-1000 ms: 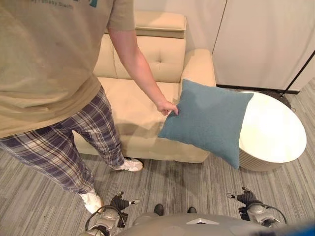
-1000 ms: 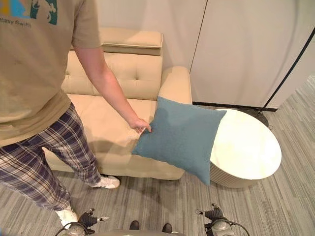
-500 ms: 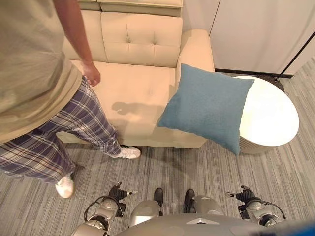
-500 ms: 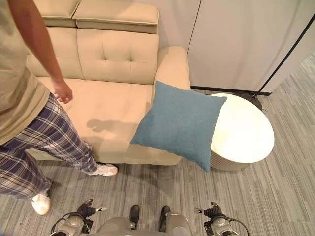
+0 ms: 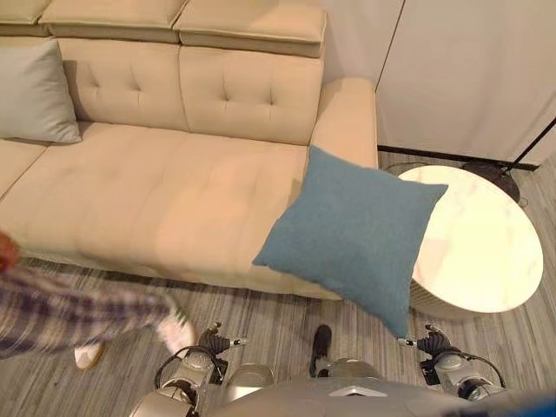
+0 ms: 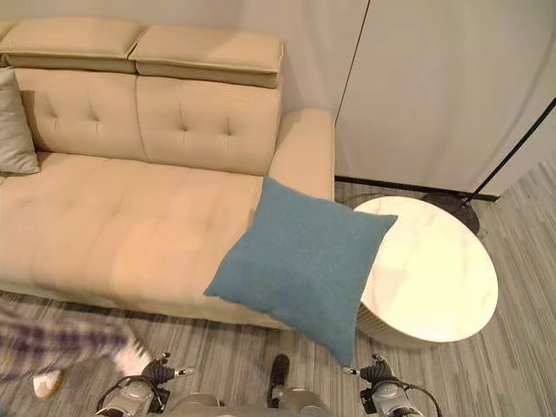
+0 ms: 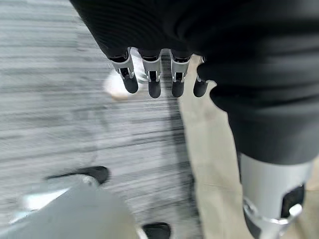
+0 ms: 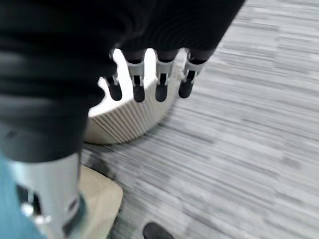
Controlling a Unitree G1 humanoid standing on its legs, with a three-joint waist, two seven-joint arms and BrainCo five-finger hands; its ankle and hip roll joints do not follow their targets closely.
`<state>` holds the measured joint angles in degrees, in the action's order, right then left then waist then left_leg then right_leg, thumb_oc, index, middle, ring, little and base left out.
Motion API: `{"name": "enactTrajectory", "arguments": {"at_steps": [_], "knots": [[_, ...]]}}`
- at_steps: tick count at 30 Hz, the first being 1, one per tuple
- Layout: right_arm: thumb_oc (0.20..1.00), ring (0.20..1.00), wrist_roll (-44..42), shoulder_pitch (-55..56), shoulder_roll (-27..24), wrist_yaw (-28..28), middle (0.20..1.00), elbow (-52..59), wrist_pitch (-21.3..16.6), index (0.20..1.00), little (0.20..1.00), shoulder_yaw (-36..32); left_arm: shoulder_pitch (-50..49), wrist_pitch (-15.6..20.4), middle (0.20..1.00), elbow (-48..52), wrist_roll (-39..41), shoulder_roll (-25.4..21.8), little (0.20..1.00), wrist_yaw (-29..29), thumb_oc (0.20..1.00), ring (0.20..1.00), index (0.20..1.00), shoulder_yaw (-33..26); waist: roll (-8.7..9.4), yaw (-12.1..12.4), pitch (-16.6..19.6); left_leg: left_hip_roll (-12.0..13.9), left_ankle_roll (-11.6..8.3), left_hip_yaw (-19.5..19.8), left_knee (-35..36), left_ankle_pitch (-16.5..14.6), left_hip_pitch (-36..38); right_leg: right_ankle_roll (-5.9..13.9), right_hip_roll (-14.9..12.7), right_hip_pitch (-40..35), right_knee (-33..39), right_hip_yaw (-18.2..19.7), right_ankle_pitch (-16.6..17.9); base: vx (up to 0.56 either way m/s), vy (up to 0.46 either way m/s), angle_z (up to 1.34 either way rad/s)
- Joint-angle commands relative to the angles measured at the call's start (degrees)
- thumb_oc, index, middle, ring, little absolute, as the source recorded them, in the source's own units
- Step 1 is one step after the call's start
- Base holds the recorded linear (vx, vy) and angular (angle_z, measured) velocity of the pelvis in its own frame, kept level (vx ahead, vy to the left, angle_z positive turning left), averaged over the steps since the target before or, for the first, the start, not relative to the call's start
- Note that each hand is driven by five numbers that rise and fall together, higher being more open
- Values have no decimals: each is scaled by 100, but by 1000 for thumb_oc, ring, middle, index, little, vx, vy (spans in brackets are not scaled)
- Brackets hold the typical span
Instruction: Pick up all the scattered cushions and arrange them neatly on the sofa.
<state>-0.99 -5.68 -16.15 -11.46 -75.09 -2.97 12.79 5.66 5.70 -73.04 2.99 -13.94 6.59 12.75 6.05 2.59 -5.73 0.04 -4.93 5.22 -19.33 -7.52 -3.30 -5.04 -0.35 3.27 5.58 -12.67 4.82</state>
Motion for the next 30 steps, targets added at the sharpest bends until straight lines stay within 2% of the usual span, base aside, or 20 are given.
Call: {"name": "enactTrajectory", "arguments": {"at_steps": [1,2,5,7,16,30], "knots": [[1000,1000,-131,-18,-129,-88,1000,-150,-66,1000,1000,29,211,90,1000,50,2,-91,1000,40,1000,1000,1000,-16,40,-123,-138,-199,296,-207,772,4,-340,885,-325,11,-247,225,-363,15,13,4],[1000,1000,-137,-19,-133,-112,1000,-146,-73,1000,1000,32,239,84,1000,38,-24,-112,1000,57,1000,1000,1000,11,58,-87,-163,-148,290,-236,1002,181,-488,901,-295,-23,-219,242,-360,27,7,6],[1000,1000,-141,-29,-134,-122,1000,-162,-57,1000,1000,43,242,85,1000,22,-23,-132,1000,72,1000,1000,1000,29,80,-63,-212,-135,240,-226,1027,383,-676,884,-273,-55,-229,281,-383,52,30,-3],[1000,1000,-34,68,-97,-108,1000,-186,-58,1000,1000,46,96,60,1000,-50,-86,-108,1000,53,1000,1000,1000,-46,2,-63,-33,-106,267,-196,1565,439,-275,933,-240,-186,-126,386,-360,190,132,-27],[1000,1000,54,72,-148,-97,1000,-171,-48,1000,1000,19,35,82,1000,-14,-91,-270,1000,100,1000,1000,1000,-195,-54,-23,141,-99,378,-426,2141,450,325,1079,-276,-284,-58,655,-272,63,84,-32],[1000,1000,307,-125,-894,-272,1000,-282,-50,1000,1000,-251,405,251,1000,238,91,-831,1000,271,1000,1000,1000,-525,-133,-89,242,-153,425,-537,2413,432,576,1217,-373,-251,-58,766,-197,8,32,-8]]}}
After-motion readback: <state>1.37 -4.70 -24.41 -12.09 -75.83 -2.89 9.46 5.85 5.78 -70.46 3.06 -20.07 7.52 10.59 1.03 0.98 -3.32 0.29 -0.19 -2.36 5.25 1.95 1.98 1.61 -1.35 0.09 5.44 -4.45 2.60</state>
